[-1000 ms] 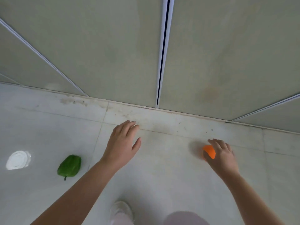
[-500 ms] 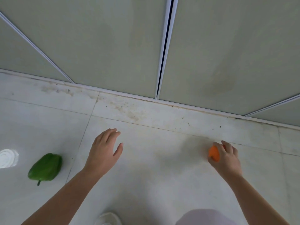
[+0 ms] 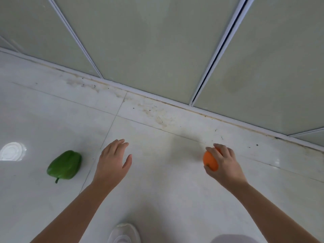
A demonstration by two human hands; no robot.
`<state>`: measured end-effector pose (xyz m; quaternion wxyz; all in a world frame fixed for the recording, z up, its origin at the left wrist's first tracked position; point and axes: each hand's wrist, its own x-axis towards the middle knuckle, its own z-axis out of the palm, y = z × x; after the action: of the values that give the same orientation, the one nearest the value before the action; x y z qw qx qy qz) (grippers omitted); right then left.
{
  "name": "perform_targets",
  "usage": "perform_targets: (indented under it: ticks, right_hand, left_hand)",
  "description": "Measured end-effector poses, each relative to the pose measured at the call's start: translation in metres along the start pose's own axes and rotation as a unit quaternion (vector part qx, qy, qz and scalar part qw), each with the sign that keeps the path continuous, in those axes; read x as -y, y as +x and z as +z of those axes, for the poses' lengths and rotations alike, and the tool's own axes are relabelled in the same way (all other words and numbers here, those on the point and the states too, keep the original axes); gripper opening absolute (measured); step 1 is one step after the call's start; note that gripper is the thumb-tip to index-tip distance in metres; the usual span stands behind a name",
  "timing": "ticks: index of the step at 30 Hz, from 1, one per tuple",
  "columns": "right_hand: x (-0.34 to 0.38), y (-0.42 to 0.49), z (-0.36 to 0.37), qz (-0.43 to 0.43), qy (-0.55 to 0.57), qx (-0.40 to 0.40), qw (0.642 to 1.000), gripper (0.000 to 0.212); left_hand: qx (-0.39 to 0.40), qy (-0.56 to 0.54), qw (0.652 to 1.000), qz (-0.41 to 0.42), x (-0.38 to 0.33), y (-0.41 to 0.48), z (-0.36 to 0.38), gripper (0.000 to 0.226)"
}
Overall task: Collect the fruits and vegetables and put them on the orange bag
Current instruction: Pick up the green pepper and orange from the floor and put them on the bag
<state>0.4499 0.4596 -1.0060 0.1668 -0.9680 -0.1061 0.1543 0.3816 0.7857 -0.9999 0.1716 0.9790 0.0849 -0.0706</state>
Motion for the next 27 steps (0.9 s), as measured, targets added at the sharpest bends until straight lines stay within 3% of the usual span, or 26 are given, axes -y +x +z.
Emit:
perform_targets:
  ticks: [5,14,21,27]
  right_hand:
    - [0.066,0.027,0.009,-0.103,0.018,0.05,0.993,0.059]
    - [0.171,0.06,0.028,-0.191,0.075,0.121,0.971,0.061]
    - [0.203,0.071,0.035,-0.22,0.089,0.128,0.963,0.061]
    - [0.195,0.061,0.039,-0.228,0.099,0.148,0.957,0.061]
  left_hand:
    - [-0.015,0.005,0.999,-0.05,0.039,-0.02,-0.008,0.053]
    - [-0.08,0.011,0.985,-0.153,0.106,-0.041,-0.016,0.043]
    - [-0.057,-0.004,0.962,-0.268,0.133,-0.042,-0.006,0.062]
    - [-0.067,-0.092,0.926,-0.36,0.131,-0.046,-0.004,0.074]
